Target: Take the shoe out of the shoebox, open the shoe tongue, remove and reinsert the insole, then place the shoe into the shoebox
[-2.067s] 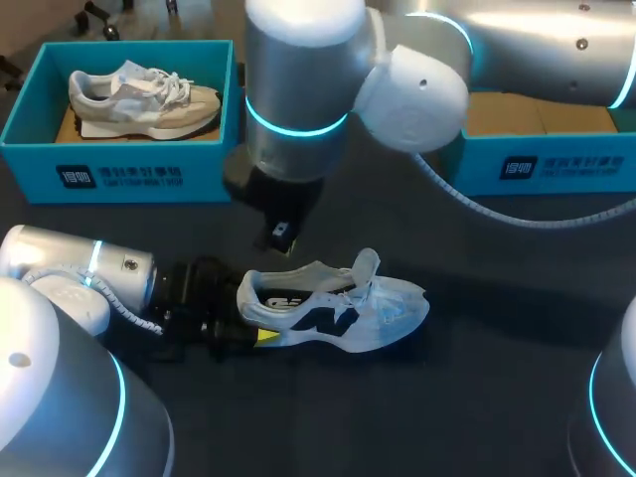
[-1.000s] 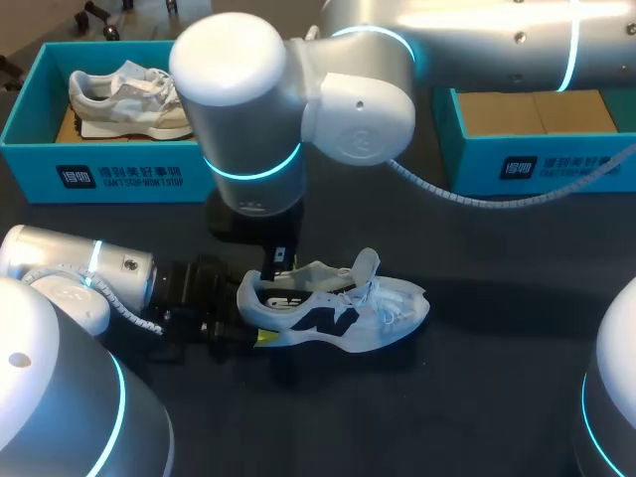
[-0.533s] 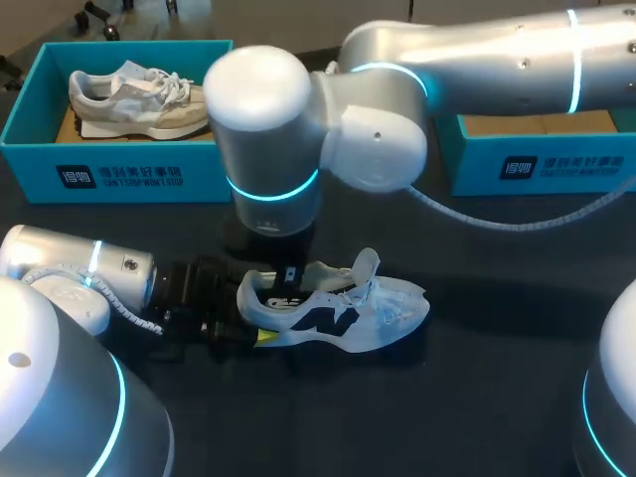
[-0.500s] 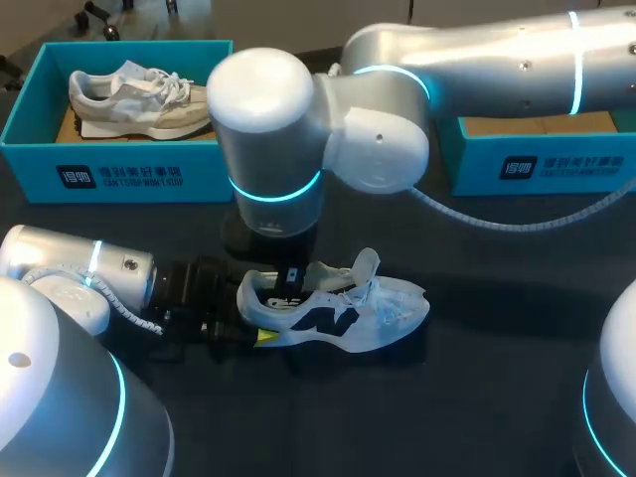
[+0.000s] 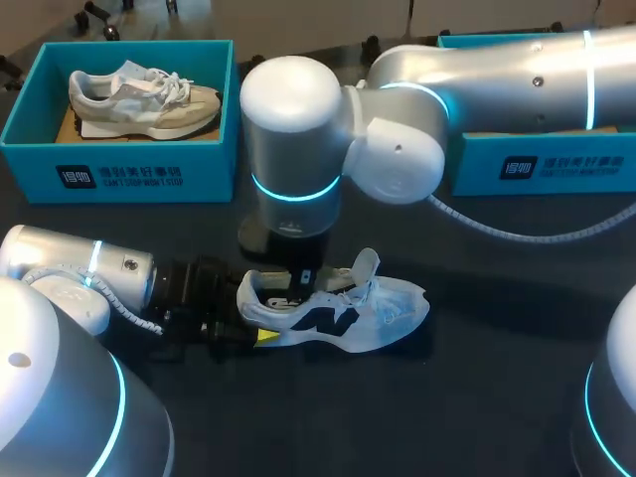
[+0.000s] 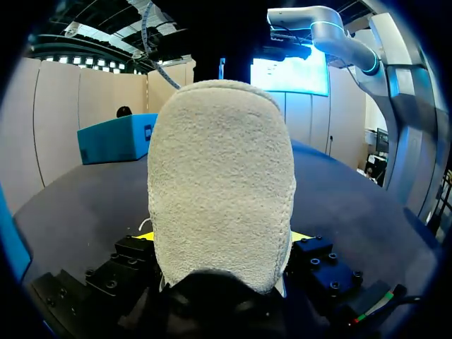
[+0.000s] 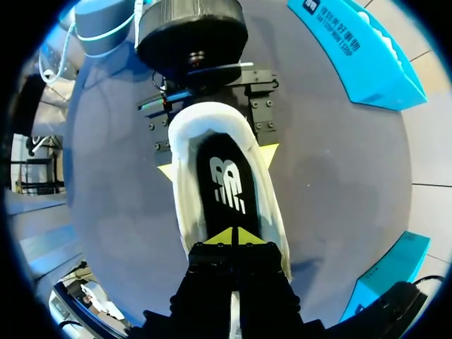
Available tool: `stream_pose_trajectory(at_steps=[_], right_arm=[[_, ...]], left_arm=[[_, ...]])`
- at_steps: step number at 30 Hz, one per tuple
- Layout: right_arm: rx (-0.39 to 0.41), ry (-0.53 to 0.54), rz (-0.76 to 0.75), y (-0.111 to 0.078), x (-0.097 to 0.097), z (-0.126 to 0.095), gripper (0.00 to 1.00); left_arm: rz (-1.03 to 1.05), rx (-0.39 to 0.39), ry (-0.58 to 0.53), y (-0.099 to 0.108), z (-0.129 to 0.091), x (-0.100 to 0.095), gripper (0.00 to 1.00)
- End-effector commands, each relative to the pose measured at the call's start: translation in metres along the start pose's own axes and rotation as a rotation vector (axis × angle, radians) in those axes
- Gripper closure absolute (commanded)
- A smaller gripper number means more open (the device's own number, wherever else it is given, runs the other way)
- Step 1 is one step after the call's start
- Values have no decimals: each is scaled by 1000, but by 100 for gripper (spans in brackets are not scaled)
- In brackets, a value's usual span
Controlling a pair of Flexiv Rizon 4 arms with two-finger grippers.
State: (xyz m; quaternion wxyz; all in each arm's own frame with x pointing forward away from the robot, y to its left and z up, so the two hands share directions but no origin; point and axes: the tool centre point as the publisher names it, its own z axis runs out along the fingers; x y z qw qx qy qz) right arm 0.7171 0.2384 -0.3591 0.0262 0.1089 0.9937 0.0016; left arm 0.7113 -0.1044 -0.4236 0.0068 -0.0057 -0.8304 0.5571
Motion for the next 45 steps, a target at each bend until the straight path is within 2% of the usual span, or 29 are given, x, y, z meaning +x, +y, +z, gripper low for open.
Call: stream_pose_trajectory(at_steps=[1,6,14,23,25,26,29,32,35,38,39,45], right_arm=[[-1,10,2,-2,8,3,100],[4,22,10,-4,16,4,100],[5,-4,42,-10,1,12,100],[-24,-15,38,-7,-3,19,100],[-26,-15,36,-6,-4,20,82],[-26,-15,35,-6,-4,21,78],[-26,-17,35,-6,-5,22,78],[-27,-19,31,-6,-7,21,72],[-27,-23,24,-5,-10,22,71],[-31,-20,12,-3,-14,24,64],[-33,-16,8,-2,-14,26,56],[-36,9,-10,2,-18,36,53]], left_arm=[[-1,-5,3,3,2,0,100],[-1,-5,3,3,2,0,100],[-1,-5,3,3,2,0,100],[-1,-5,3,3,2,0,100],[-1,-5,3,3,2,0,100],[-1,-5,3,3,2,0,100],[-1,-5,3,3,2,0,100],[-1,-5,3,3,2,0,100],[-1,-5,3,3,2,0,100],[-1,-5,3,3,2,0,100],[-1,-5,3,3,2,0,100],[-1,-5,3,3,2,0,100]])
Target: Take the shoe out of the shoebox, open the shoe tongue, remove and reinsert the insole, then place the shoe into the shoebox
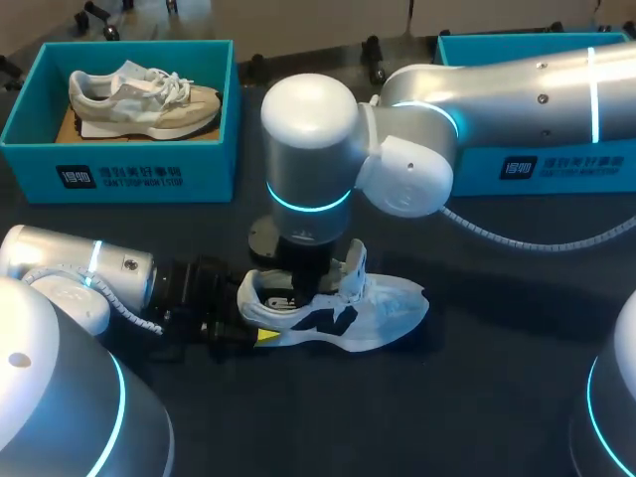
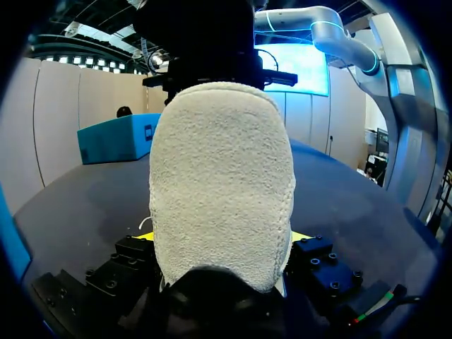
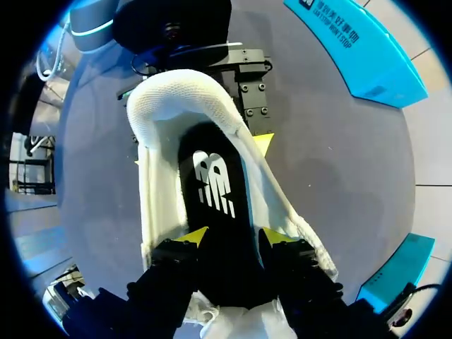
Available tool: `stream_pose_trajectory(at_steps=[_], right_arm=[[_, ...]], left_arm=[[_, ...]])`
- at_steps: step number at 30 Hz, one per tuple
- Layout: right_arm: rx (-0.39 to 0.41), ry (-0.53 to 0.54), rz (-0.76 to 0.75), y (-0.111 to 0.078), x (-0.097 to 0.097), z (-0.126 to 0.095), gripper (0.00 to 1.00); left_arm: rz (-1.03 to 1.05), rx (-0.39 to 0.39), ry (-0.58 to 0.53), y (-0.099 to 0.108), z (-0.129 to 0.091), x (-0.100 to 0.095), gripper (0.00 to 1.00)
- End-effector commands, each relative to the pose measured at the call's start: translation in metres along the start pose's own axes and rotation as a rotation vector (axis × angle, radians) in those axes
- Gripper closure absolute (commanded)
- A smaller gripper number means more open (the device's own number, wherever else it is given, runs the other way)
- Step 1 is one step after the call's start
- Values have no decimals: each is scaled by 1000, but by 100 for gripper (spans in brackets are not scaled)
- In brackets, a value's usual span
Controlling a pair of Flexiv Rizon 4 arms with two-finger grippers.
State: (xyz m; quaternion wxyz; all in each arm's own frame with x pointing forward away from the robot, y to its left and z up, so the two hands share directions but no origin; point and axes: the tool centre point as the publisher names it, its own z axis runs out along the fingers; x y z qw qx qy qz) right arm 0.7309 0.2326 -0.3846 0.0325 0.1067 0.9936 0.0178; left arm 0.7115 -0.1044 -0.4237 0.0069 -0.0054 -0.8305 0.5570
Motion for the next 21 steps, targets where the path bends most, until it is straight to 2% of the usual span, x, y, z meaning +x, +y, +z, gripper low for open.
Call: stream_pose_trajectory(at_steps=[1,8,15,18,21], right_arm=[[-3,25,-10,5,-5,12,52],[-11,50,-16,8,-6,25,52],[-16,103,-27,10,3,39,51],[-20,121,-27,10,9,43,55],[-22,139,-25,10,14,47,65]], left_arm=[[0,-4,3,3,2,0,100],[0,-4,3,3,2,0,100],[0,-4,3,3,2,0,100],[0,-4,3,3,2,0,100],[0,-4,3,3,2,0,100]])
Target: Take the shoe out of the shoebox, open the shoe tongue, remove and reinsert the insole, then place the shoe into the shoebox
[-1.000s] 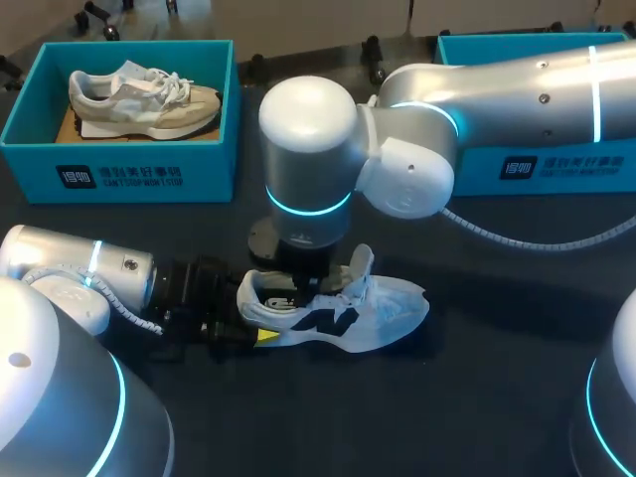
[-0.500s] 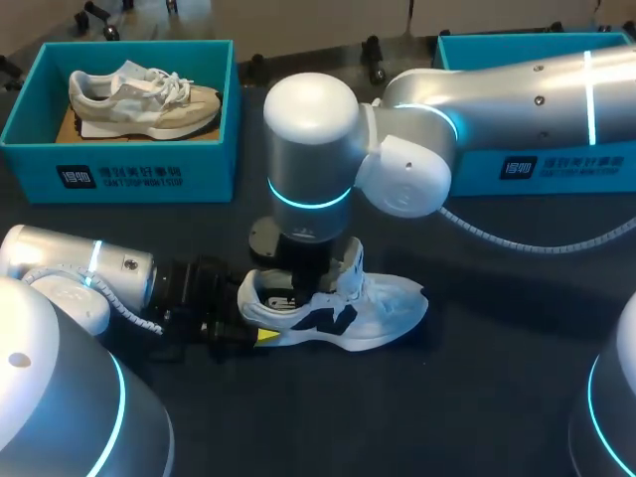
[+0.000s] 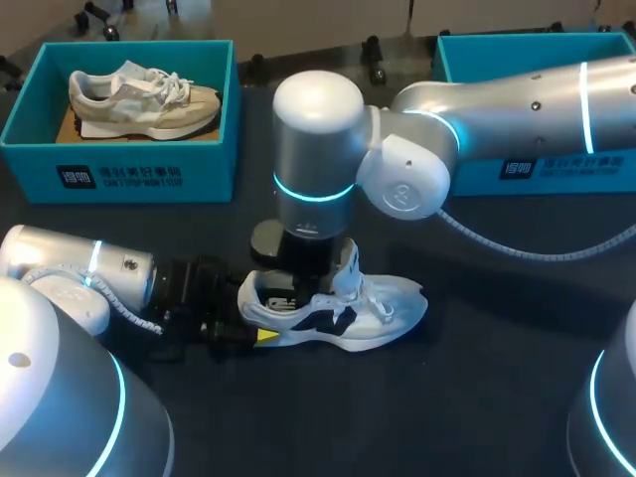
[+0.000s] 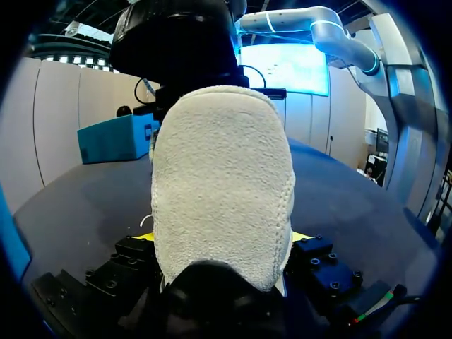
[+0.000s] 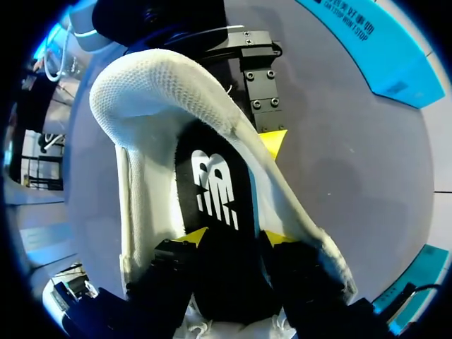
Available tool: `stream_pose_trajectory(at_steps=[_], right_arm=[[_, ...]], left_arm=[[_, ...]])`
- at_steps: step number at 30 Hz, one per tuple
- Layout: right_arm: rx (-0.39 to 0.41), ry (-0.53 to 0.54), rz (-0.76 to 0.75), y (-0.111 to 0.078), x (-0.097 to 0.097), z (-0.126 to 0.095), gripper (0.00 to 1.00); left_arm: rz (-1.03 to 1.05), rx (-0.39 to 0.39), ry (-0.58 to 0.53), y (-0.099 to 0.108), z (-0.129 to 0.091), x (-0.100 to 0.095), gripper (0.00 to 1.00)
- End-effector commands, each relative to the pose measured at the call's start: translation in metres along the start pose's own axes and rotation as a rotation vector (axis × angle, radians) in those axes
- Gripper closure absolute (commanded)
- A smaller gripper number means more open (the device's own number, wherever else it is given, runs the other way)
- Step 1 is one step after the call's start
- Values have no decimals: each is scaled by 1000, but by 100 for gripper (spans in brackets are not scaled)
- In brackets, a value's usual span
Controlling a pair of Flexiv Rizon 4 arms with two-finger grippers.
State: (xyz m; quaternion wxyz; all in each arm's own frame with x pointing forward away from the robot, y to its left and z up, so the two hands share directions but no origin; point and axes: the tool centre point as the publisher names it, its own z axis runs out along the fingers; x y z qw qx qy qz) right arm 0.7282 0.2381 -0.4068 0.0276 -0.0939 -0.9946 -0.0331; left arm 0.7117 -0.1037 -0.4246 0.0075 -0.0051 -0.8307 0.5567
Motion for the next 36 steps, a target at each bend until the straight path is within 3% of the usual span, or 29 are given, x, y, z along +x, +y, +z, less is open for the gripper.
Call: stream_pose_trajectory(at_steps=[1,7,36], right_arm=[[-5,20,-2,6,8,27,70],[-8,40,-4,9,17,31,99],[-23,-45,10,6,30,-26,100]], left_arm=[[1,-4,2,2,2,0,100],[1,-4,2,2,2,0,100],[1,-4,2,2,2,0,100]])
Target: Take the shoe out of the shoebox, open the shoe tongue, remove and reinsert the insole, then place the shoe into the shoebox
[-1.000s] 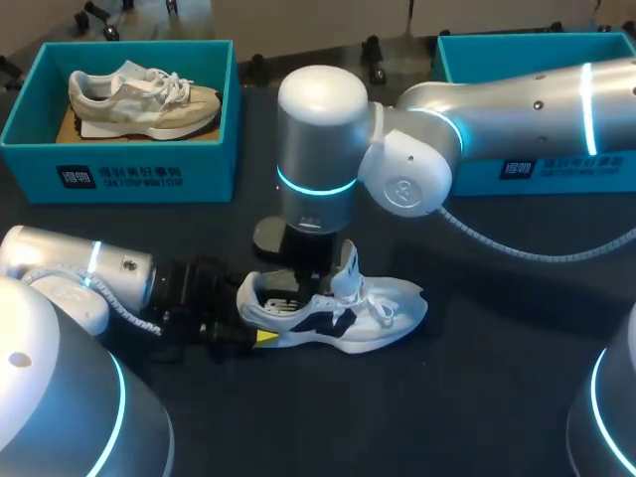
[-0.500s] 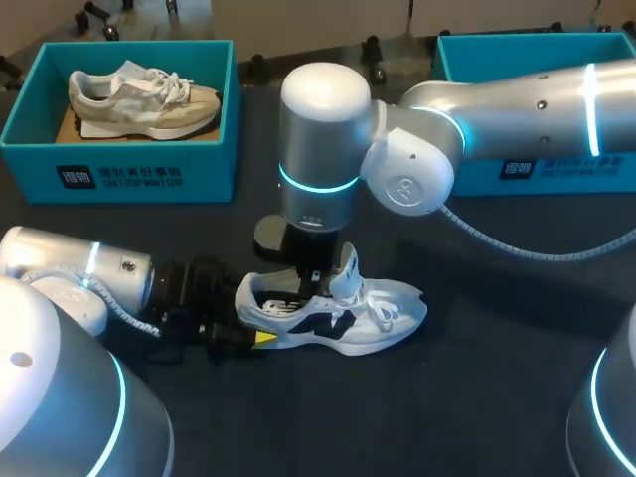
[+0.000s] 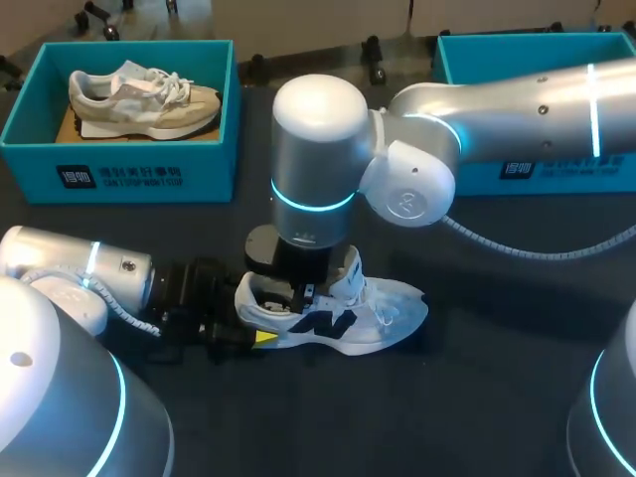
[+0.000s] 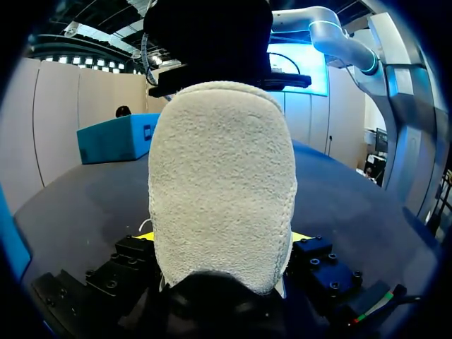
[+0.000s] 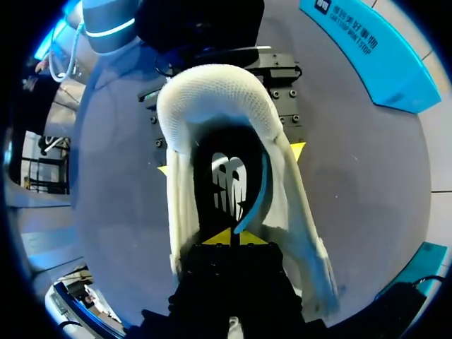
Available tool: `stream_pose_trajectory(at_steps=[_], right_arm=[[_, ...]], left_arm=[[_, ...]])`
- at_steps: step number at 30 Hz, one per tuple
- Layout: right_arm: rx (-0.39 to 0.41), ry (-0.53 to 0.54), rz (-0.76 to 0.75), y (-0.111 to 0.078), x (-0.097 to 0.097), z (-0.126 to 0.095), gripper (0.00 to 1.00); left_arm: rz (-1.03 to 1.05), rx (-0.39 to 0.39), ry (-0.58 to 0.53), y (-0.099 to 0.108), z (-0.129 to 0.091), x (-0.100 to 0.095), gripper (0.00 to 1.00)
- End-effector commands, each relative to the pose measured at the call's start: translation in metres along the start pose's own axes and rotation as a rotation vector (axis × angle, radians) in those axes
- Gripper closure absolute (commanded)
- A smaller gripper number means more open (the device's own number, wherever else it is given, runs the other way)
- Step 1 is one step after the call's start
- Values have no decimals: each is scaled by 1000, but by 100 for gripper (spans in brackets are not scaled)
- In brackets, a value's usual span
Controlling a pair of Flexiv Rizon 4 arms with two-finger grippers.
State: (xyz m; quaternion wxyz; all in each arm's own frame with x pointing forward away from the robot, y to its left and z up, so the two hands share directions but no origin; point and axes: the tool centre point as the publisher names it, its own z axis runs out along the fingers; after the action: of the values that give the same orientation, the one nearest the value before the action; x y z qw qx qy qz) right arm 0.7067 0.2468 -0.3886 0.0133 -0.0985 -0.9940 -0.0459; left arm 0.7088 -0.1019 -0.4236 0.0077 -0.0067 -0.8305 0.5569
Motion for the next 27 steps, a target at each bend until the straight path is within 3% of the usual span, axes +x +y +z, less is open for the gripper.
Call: stream_pose_trajectory(at_steps=[1,17,27], right_arm=[[7,-23,4,0,6,-12,100],[-14,-55,63,-20,-8,-48,100],[-85,-46,52,-24,-17,-76,100]], left_arm=[[-2,-4,0,2,4,-3,100],[-2,-4,0,2,4,-3,100],[-2,-4,0,2,4,-3,100]])
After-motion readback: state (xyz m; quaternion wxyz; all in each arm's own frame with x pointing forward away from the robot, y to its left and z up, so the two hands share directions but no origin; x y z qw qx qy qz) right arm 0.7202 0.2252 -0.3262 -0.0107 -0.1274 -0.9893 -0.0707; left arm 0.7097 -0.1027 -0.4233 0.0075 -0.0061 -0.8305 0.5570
